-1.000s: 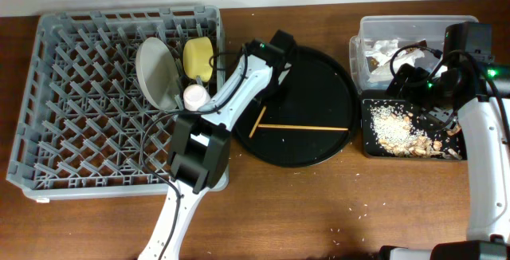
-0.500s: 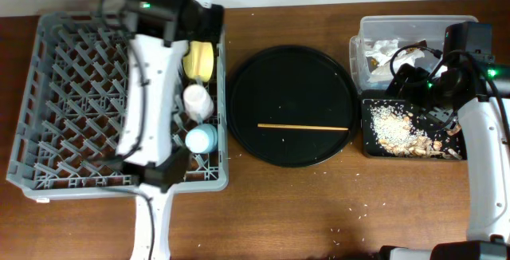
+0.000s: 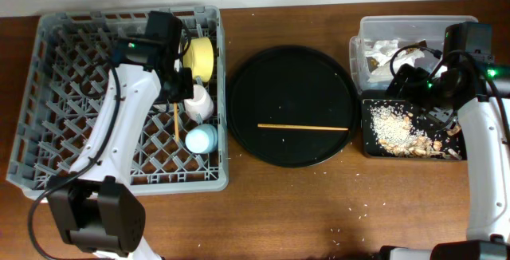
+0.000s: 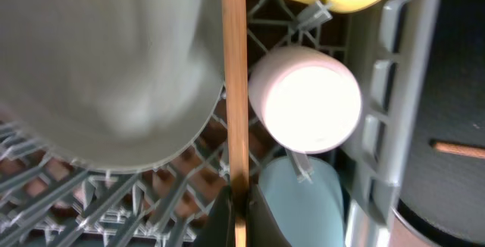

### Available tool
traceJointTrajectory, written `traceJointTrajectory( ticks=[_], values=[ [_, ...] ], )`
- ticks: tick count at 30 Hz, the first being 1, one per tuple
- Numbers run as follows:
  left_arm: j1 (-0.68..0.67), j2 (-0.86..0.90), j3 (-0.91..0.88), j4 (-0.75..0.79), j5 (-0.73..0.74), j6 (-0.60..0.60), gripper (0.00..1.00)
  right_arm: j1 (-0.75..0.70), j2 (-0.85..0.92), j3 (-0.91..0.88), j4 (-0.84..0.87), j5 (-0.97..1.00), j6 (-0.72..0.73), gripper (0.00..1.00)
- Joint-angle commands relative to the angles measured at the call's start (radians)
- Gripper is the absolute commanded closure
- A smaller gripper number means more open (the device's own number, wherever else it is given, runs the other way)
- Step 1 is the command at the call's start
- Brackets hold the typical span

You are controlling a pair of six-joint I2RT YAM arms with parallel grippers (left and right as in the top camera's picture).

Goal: Sort waste into correct bins and load items into the dishwasher rack

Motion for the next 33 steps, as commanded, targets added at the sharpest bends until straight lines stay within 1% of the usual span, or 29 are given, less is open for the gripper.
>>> traceJointTrajectory(
  ticks=[1,4,5,6,7,8,10,13,15,18,20,25,30,31,33],
  values=[
    [0.023,-0.007,-0.074,0.066,-0.080,-0.018,0.99,-0.005,0.002,0.010,0.000,0.009,0.000,0.01],
    [0.031,-0.006,-0.087,0.088,-0.150,-0.003,0.99,-0.005,0.002,0.010,0.000,0.009,0.000,0.02],
    [0.031,-0.006,-0.087,0.097,-0.159,0.000,0.83,-0.005,0.002,0.010,0.000,0.009,0.000,0.02],
    [0.031,-0.006,-0.087,0.103,-0.162,0.000,0.66,-0.005,0.002,0.010,0.000,0.009,0.000,0.01],
    [0.031,-0.006,-0.087,0.108,-0.161,0.000,0.56,-0.005,0.002,0.010,0.000,0.009,0.000,0.02],
    [0.031,-0.006,-0.087,0.111,-0.161,0.000,0.41,-0.005,0.002,0.010,0.000,0.009,0.000,0.02],
    [0.031,-0.006,-0.087,0.115,-0.161,0.000,0.34,-0.005,0.002,0.010,0.000,0.009,0.000,0.02],
    [0.029,-0.008,-0.083,0.113,-0.155,0.001,0.34,-0.005,0.002,0.010,0.000,0.009,0.000,0.02],
    [0.002,-0.013,-0.026,0.101,-0.055,0.125,0.35,-0.005,0.002,0.010,0.000,0.009,0.000,0.01],
    [-0.074,-0.021,0.062,0.097,0.070,0.245,0.35,-0.005,0.002,0.010,0.000,0.009,0.000,0.02],
    [-0.148,-0.022,0.098,0.101,0.119,0.303,0.35,-0.005,0.002,0.010,0.000,0.009,0.000,0.01],
    [-0.365,0.006,0.097,0.130,0.116,0.473,0.34,-0.005,0.002,0.010,0.000,0.009,0.000,0.02],
    [-0.459,0.130,0.097,0.180,0.111,0.473,0.34,-0.005,0.002,0.010,0.000,0.009,0.000,0.01],
    [-0.470,0.157,0.097,0.193,0.117,0.493,0.34,-0.005,0.002,0.010,0.000,0.009,0.000,0.01],
    [-0.500,0.219,0.097,0.211,0.152,0.624,0.34,-0.005,0.002,0.010,0.000,0.009,0.000,0.02]
  ],
)
